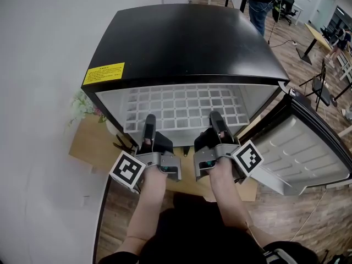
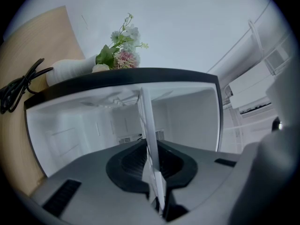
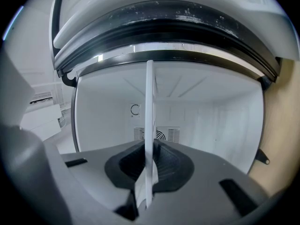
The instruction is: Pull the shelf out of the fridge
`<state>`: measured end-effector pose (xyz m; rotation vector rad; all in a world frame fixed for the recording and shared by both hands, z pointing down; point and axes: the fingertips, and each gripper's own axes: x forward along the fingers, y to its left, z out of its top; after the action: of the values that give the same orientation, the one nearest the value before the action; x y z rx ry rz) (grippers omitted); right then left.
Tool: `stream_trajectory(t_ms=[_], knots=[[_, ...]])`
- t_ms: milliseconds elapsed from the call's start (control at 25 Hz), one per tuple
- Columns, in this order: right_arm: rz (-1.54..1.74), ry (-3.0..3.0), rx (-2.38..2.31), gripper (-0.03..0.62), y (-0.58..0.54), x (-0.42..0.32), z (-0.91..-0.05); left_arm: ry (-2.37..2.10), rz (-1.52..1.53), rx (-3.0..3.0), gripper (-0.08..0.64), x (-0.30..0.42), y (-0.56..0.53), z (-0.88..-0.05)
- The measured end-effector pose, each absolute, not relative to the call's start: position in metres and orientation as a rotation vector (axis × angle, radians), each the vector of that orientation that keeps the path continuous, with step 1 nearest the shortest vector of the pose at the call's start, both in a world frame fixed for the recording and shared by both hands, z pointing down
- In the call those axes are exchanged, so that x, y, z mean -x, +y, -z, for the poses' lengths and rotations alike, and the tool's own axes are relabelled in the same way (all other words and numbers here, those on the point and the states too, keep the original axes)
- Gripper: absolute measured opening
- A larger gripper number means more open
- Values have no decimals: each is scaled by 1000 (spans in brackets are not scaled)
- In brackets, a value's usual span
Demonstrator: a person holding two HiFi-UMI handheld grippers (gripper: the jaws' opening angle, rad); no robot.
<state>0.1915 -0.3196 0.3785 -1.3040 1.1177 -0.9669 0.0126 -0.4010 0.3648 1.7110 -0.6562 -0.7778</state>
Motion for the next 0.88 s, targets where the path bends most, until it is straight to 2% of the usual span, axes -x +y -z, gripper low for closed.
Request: stream_trajectory(t_ms=[880], knots=[[970,1114,1307,12,-308,-186,-379,-662,770,-1716,38,-7,-389,-366]])
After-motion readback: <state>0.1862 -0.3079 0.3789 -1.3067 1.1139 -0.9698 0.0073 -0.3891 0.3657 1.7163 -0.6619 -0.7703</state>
